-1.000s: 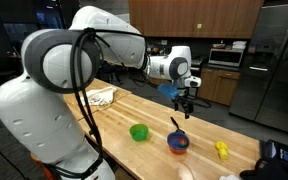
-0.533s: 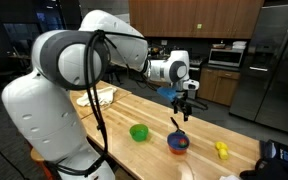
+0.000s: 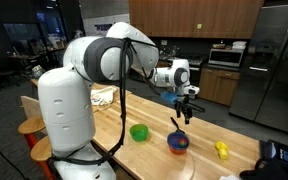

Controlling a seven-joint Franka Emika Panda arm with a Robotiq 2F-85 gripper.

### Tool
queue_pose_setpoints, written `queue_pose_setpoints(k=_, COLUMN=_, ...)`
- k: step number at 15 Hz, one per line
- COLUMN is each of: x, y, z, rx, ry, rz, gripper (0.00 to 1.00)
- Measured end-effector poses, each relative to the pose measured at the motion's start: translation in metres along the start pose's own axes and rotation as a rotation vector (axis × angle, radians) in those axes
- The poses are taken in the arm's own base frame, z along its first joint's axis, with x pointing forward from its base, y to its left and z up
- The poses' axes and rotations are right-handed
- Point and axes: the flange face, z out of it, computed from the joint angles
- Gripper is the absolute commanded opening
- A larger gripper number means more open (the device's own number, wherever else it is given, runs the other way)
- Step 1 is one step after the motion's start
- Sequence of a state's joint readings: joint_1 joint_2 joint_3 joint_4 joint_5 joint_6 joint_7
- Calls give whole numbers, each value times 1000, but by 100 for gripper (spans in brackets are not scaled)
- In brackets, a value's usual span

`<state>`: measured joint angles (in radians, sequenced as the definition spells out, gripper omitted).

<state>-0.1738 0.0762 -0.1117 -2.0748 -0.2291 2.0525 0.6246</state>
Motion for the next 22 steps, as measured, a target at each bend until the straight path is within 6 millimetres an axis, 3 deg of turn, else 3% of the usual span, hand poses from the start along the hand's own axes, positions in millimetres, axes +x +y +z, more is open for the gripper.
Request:
queue_pose_setpoints(k=7, x=25, y=-19, z=16, rx=-31, ry=-6, rz=38, gripper=100)
queue_pose_setpoints(k=22, x=27, y=-17, z=19, rx=-38, ry=-13, rz=39, gripper=100)
